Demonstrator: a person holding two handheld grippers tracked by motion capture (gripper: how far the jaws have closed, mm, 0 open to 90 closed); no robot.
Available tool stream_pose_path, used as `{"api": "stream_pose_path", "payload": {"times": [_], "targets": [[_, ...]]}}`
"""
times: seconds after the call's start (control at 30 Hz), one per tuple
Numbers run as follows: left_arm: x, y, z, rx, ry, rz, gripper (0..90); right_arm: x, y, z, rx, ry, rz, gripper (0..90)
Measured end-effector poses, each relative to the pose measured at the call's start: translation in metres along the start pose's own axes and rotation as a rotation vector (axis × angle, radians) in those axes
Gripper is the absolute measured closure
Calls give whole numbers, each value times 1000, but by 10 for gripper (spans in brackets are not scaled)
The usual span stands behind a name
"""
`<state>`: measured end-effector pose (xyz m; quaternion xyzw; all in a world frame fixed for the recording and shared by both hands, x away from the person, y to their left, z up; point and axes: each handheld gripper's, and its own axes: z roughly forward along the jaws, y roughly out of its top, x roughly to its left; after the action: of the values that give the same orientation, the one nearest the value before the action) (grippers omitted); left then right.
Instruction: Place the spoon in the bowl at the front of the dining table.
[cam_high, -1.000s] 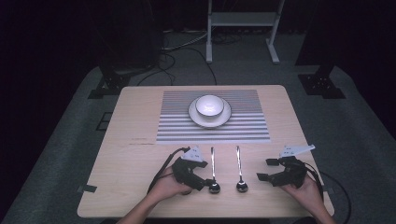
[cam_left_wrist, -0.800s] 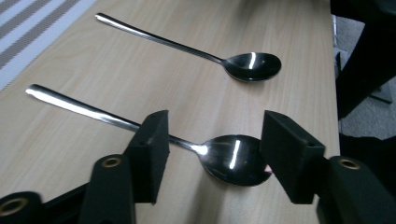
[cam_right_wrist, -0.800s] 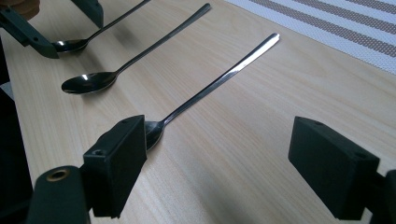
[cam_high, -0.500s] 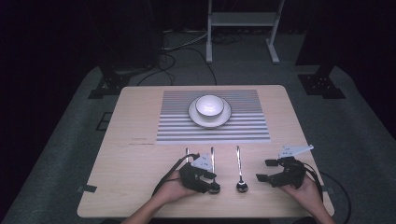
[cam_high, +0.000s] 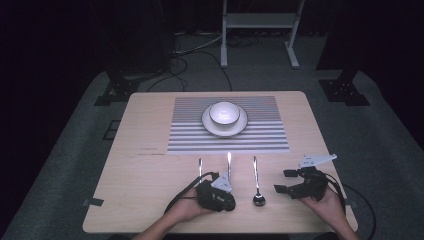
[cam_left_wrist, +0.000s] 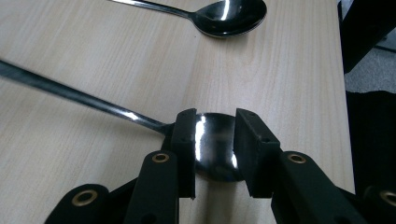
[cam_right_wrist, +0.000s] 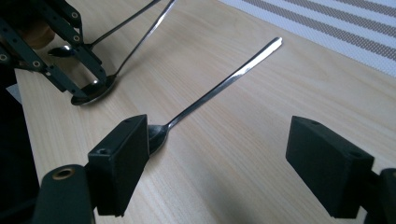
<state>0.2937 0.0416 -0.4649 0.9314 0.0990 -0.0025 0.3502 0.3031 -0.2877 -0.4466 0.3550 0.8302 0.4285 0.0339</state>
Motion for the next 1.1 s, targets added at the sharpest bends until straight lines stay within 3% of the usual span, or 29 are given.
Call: {"api": "stream_pose_path", "payload": {"times": [0.2,0.3,0.5,0.63,0.77,1.1], "targets": [[-2,-1,0,-9,18,17,694,1,11,-3,-31,23,20,194],[-4,-2,0,-13,31,24,694,1,21,1,5,15,35,200],[-5,-3,0,-20,38,28,694,6,41,17,37,23,18,197],[-5,-4,0,-25,39,25,694,6,50,28,48,1,7,189],[-5,-4,0,-26,40,26,693,4,57,38,61,30,16,188],[-5,-5,0,-39,36,16,694,12,79,62,129,78,-48,183]]}}
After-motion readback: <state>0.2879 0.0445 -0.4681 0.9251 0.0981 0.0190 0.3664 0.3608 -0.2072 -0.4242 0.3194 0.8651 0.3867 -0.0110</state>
